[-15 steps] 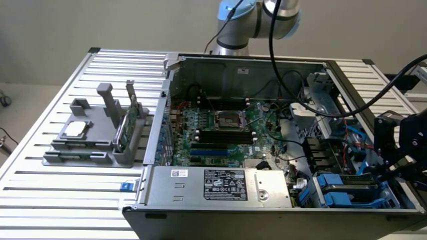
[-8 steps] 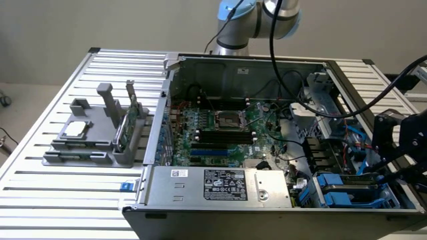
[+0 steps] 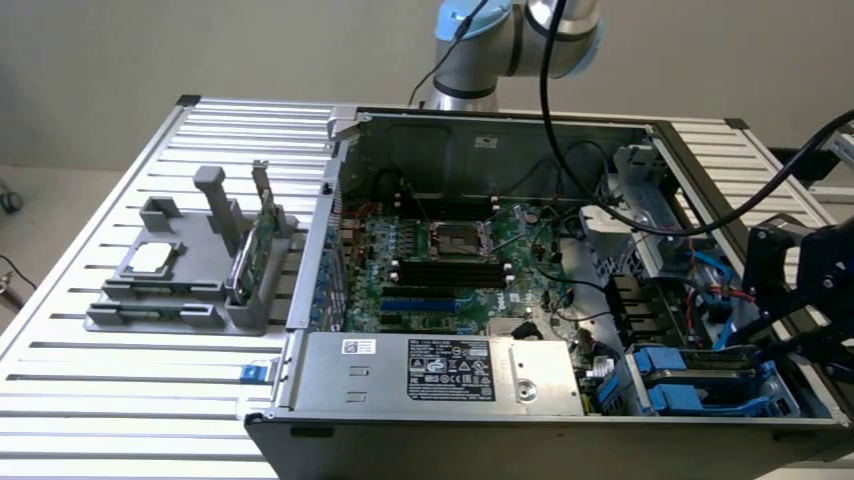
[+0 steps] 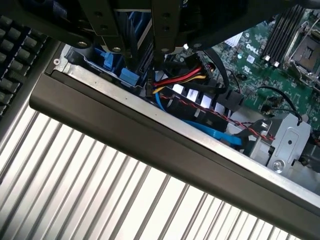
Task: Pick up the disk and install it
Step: 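Insert the first disk wire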
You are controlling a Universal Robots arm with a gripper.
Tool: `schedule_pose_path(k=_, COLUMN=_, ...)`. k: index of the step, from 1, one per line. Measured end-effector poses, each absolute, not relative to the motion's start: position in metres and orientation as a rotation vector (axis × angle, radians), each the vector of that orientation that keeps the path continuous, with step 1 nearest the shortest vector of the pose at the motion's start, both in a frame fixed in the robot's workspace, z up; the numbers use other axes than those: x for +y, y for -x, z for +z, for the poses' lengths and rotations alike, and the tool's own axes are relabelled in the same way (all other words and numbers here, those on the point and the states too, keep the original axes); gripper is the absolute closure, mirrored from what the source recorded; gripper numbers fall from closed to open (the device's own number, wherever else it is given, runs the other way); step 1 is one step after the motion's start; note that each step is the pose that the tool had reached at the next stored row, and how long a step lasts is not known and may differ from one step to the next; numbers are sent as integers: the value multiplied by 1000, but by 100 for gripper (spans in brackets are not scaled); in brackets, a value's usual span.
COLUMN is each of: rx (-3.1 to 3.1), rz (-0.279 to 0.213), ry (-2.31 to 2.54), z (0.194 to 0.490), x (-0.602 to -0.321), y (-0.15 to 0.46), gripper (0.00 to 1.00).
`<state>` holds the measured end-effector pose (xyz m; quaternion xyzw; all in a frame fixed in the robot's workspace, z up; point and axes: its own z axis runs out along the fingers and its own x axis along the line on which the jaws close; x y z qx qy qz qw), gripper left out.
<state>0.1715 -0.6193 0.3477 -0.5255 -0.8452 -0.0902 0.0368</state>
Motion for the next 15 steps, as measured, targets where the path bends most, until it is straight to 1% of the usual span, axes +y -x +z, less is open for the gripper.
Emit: schedule_pose_path(k=15, rx=-2582, rz=-302, ry=1608, z=338, x=-619, y=-172, gripper=72)
